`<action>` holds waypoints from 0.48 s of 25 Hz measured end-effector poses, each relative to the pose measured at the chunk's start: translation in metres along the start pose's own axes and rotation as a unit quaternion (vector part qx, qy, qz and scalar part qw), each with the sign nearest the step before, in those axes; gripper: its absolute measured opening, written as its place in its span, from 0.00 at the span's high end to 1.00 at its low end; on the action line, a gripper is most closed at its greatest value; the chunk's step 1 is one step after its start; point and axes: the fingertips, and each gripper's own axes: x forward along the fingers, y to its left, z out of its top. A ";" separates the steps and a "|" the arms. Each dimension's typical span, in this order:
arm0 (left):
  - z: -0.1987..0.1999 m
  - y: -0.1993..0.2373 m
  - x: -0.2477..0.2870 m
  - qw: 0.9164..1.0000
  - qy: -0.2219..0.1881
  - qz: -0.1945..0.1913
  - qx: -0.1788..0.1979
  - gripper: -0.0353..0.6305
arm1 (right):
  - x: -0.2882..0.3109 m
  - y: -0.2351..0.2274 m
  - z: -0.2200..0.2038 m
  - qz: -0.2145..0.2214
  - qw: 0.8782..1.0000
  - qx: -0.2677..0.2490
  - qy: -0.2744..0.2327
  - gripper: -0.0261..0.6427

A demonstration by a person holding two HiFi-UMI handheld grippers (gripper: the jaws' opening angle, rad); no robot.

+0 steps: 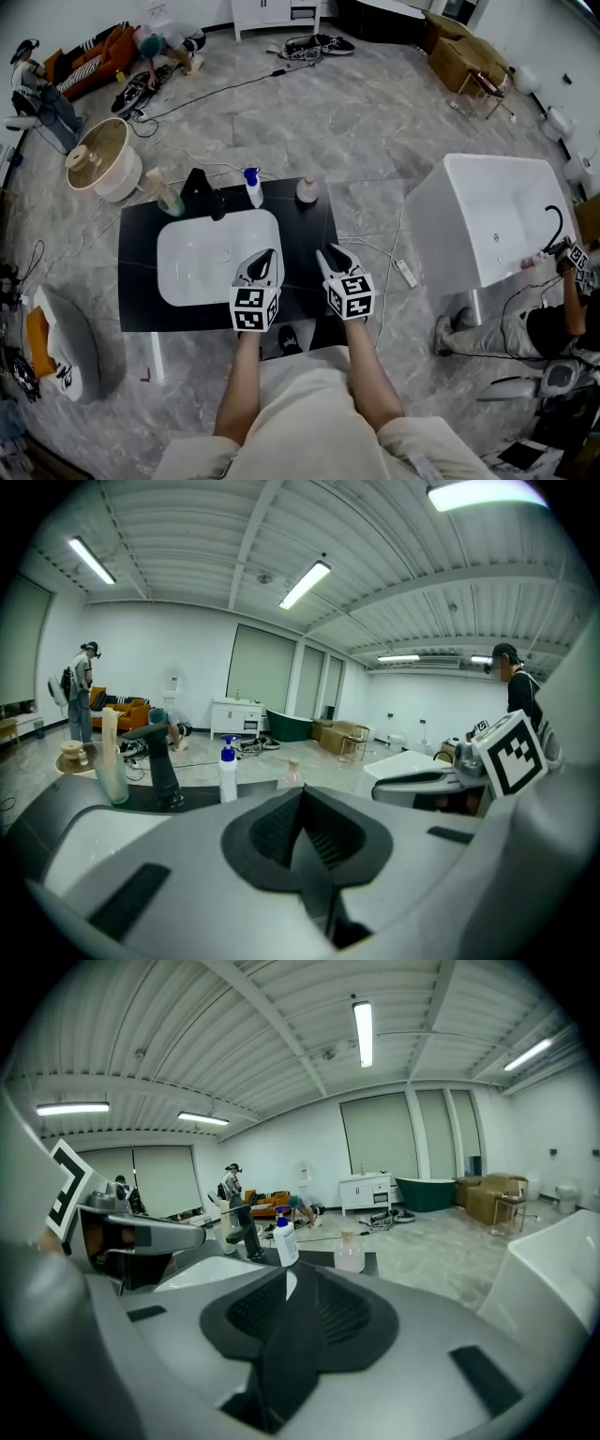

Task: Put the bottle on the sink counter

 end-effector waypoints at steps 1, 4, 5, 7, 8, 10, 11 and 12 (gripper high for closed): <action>-0.001 0.001 0.000 1.000 0.001 0.000 -0.001 0.94 | 0.000 0.000 -0.001 -0.001 1.000 0.001 0.001 0.83; -0.003 0.003 0.000 1.000 0.003 0.000 -0.001 0.94 | 0.001 -0.001 -0.004 -0.005 1.000 0.005 0.002 0.87; -0.003 0.003 0.001 1.000 0.003 0.000 -0.001 0.94 | 0.002 -0.001 -0.005 -0.006 1.000 0.006 0.003 0.88; -0.003 0.004 0.001 1.000 0.002 -0.001 -0.001 0.94 | 0.002 -0.001 -0.005 -0.007 1.000 0.005 0.002 0.90; -0.002 0.005 0.001 1.000 0.001 -0.001 -0.001 0.94 | 0.002 0.000 -0.005 -0.008 1.000 0.005 0.002 0.91; -0.001 0.006 0.000 1.000 0.001 -0.002 0.000 0.94 | 0.002 -0.001 -0.004 -0.012 1.000 0.009 0.002 0.92; -0.001 0.006 0.000 1.000 0.001 -0.002 0.001 0.94 | 0.002 -0.002 -0.005 -0.016 1.000 0.014 0.002 0.93; -0.001 0.006 -0.001 1.000 0.000 -0.002 0.002 0.94 | 0.002 -0.003 -0.005 -0.019 1.000 0.019 0.001 0.94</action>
